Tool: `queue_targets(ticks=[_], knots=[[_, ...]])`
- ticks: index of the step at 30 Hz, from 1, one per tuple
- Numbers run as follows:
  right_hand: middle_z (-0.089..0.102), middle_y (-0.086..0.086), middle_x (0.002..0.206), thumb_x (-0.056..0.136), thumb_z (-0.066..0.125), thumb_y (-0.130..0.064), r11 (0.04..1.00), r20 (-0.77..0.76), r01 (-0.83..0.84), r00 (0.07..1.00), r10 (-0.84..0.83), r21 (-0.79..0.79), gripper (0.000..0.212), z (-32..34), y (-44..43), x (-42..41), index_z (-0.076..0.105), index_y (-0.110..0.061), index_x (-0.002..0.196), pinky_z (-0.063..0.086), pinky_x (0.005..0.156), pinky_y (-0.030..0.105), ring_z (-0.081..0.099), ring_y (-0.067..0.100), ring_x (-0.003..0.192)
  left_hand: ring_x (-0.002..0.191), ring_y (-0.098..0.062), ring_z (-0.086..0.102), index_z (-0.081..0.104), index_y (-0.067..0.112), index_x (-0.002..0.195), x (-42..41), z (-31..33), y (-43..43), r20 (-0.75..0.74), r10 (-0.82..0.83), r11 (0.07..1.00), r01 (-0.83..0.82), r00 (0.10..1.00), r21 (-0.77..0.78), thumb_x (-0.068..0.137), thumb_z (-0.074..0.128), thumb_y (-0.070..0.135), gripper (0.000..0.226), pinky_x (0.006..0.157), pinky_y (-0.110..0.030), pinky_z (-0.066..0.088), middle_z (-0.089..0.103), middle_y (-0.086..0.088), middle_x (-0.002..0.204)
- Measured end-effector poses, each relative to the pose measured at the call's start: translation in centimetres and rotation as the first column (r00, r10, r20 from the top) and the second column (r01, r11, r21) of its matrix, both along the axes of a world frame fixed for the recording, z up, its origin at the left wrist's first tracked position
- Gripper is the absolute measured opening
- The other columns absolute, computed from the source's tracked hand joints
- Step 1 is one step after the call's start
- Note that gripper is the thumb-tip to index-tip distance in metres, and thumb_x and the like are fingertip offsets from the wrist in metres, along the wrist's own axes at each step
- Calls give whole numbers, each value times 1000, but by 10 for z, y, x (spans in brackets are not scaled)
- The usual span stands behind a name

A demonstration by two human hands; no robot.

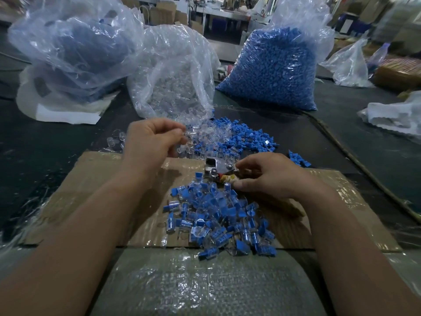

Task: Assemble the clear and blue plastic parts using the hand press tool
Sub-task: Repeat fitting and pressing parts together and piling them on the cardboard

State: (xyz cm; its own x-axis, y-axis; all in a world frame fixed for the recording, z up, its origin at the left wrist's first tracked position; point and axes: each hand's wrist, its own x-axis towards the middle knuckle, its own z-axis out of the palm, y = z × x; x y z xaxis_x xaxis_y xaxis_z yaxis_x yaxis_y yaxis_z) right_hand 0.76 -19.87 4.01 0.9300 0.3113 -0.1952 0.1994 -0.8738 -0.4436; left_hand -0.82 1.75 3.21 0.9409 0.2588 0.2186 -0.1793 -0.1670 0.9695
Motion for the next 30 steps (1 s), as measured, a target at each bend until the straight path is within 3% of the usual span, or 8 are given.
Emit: queue_targets(ticks=[3,5,9,13,16,22,27,30], knots=[[49,-16,101,71,65,-58,1000,24,5,1000,-4,-5,56,-1,-1,1,55,-33,120,36,79,28,47,7,95,68,1,61,66,25,82,7,-11,3,51,128,966,-136,990,220,87,57,2,25,67,-15,48,67,4,81],[49,-16,99,72,64,-58,1000,35,6,999,-6,3,54,-1,-1,1,56,-32,119,37,78,28,47,8,94,86,-8,58,68,19,100,10,-17,2,45,142,902,-148,989,406,88,55,6,22,84,-25,43,66,0,97],[54,-13,99,77,62,-52,1000,59,-6,998,6,4,46,0,0,1,59,-28,115,39,78,28,50,9,94,119,-21,46,52,19,129,18,-29,-1,-114,41,736,47,993,676,93,50,16,37,102,-37,33,52,-7,130],[54,-12,100,80,62,-48,1000,68,-4,998,4,7,42,0,1,1,59,-26,116,38,79,27,50,9,95,133,-23,32,34,24,142,23,-33,-1,-224,15,544,180,975,819,96,44,26,47,109,-36,23,38,-5,146],[52,-12,100,81,61,-48,1000,63,-5,998,5,-2,43,0,1,1,58,-25,118,38,80,27,49,10,96,129,-23,39,39,25,139,22,-33,-2,-215,30,548,163,976,820,96,46,26,44,106,-38,30,43,-4,142],[52,-12,100,81,61,-48,1000,58,0,998,0,-2,42,0,2,0,58,-25,117,39,82,28,49,11,97,95,-15,51,63,18,105,21,-31,-4,-155,46,602,97,987,792,93,50,21,19,88,-34,40,62,-2,112],[53,-12,98,84,60,-44,1000,55,4,998,-5,10,37,1,2,1,59,-25,114,38,80,27,49,10,96,102,-18,55,67,18,106,23,-31,-3,-120,64,636,52,991,770,92,53,17,20,86,-31,39,63,-3,112],[53,-12,97,84,59,-44,1000,49,4,999,-5,10,35,0,2,2,60,-25,113,38,79,27,49,9,95,94,-14,53,66,19,103,23,-32,-1,-106,85,646,26,991,763,89,58,19,16,81,-29,38,63,-1,106]])
